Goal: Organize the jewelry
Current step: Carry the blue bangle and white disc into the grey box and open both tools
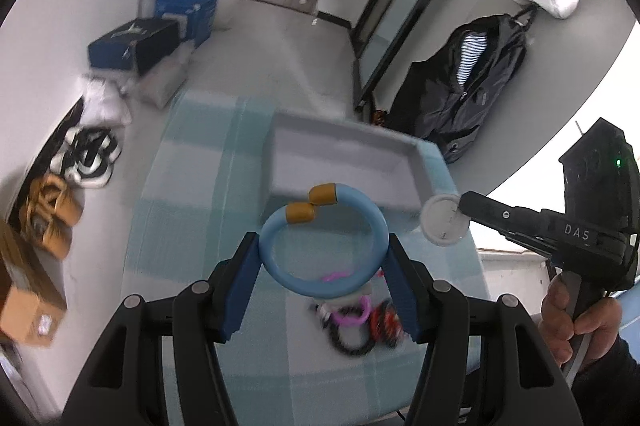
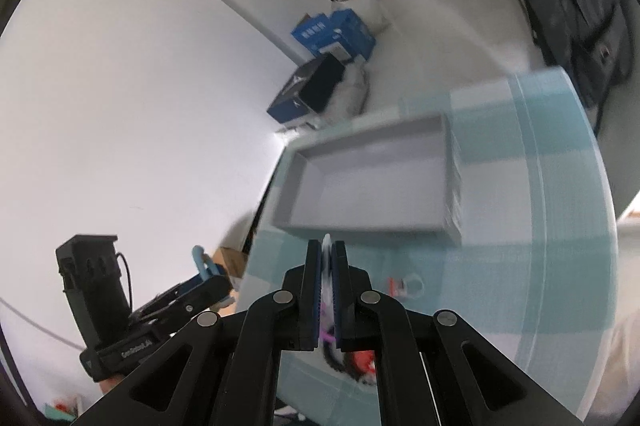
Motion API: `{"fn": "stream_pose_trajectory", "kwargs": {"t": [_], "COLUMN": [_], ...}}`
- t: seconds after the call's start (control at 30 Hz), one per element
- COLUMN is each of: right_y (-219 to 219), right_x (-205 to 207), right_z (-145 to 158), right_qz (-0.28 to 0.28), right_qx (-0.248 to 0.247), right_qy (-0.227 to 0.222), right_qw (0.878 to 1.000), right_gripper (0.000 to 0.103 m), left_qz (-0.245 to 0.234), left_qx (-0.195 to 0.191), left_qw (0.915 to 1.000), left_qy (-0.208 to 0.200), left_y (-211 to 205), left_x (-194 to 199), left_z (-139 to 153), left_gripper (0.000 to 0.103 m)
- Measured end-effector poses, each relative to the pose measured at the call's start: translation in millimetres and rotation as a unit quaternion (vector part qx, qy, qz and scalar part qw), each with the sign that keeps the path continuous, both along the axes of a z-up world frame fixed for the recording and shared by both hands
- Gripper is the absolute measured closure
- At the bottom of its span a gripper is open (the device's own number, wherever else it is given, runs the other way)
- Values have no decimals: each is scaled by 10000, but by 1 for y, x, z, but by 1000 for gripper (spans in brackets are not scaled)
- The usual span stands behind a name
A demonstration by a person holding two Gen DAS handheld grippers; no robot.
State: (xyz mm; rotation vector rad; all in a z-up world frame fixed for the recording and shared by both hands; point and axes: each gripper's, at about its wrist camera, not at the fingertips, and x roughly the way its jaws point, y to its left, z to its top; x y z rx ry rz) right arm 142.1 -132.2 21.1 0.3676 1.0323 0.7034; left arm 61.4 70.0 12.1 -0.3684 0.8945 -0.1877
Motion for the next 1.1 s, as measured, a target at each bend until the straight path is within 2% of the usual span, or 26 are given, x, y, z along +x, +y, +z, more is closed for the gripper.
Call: {"fn": "stream_pose_trajectory", "kwargs": {"t": [0.17, 0.33, 0.73, 0.93, 1.1], "right_y": [12, 16, 27, 37, 41], "right_x": [21, 48, 91, 98, 102], "right_z": [19, 23, -18, -29, -33], "right_qz": [81, 81, 272, 412, 342], "right_qx": [13, -61, -554, -787, -906], "right_qy": [-255, -374, -236, -231, -125], "right_qw": [9996, 9993, 9978, 9958, 9952], "right_gripper": [99, 99, 99, 99, 96], "left_qz": [-387, -722, -1016, -1095, -1079], "left_qx": [-55, 87, 199, 95, 415], "left_qw": [9992, 9971, 9918, 9897, 9900], "left_qy": [9, 225, 752, 913, 810], "left_y": [-7, -15, -30, -30, -36], "left_x": [37, 70, 112, 124, 128], "left_z": [11, -1, -38, -51, -51], "left_gripper": [47, 47, 47, 48, 47]}}
